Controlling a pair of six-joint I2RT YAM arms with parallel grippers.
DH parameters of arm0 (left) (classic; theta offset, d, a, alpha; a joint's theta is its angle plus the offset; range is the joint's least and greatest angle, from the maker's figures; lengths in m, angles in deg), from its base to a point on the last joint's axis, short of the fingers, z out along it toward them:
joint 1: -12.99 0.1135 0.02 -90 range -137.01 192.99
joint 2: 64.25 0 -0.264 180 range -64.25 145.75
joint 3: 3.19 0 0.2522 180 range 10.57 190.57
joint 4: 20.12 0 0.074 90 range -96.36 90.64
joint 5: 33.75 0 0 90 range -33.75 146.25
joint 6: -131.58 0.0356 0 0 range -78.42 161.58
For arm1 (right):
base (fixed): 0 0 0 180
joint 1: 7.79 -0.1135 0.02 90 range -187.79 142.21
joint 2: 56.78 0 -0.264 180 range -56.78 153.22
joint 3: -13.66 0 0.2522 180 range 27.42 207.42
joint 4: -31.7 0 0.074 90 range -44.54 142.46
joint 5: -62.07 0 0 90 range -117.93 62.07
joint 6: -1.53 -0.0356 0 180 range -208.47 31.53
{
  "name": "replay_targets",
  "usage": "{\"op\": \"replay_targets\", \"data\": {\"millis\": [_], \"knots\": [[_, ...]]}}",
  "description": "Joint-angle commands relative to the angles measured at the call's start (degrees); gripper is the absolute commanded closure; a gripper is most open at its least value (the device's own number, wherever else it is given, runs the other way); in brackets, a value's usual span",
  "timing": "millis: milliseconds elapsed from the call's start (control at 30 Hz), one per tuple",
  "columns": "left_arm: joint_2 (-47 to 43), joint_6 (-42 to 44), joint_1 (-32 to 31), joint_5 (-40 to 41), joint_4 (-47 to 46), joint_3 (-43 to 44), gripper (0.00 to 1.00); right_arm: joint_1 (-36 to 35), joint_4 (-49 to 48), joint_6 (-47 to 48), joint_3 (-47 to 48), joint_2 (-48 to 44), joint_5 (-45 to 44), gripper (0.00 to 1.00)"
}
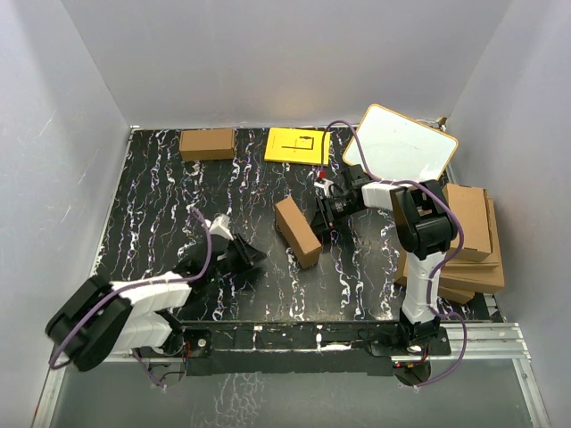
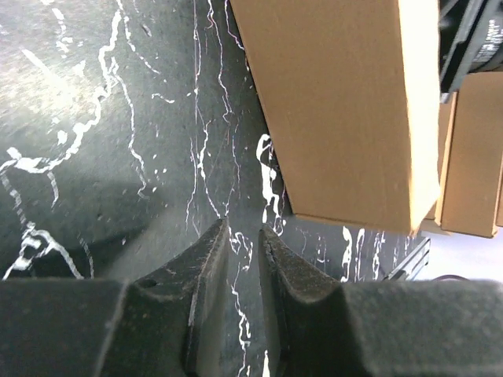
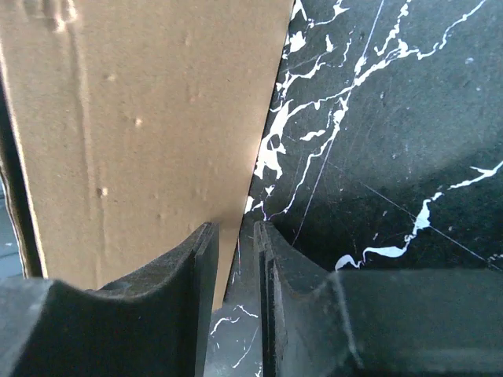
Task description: Fold the paper box
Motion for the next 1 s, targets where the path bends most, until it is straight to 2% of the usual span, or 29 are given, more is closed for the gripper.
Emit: {"op": "replay_targets", "data": {"millis": [0,200,233,367,667,900,967], "knots": [[8.6,2.4,0.3,-4.5,-6.6,6.0,0.8,-0.3,1.0,2.6,1.9,-0.4,-4.0,0.69],[17.3,5.0,0.3,-8.5,-6.3,15.0,0.8,-0.2,3.4,6.1,3.8,-3.5,-9.7,0.68],[19.6,5.5,0.3,-8.8,-5.7,18.0,0.8,0.5,3.5,8.1,4.3,-6.9,-14.8,0.66],[22.0,5.9,0.3,-9.9,-5.1,21.0,0.8,1.3,3.2,9.6,3.9,-10.3,-17.0,0.65],[28.0,6.4,-0.2,-13.6,-2.7,30.3,0.82,-3.8,2.4,6.7,2.6,-5.8,-0.6,0.69],[23.4,9.0,-2.4,-9.1,4.1,32.9,0.82,-4.8,-2.6,0.2,0.5,-4.8,9.6,0.69],[22.0,9.9,-2.9,-7.5,6.2,32.8,0.82,-5.1,-2.3,0.5,0.4,-4.8,7.4,0.68]]}}
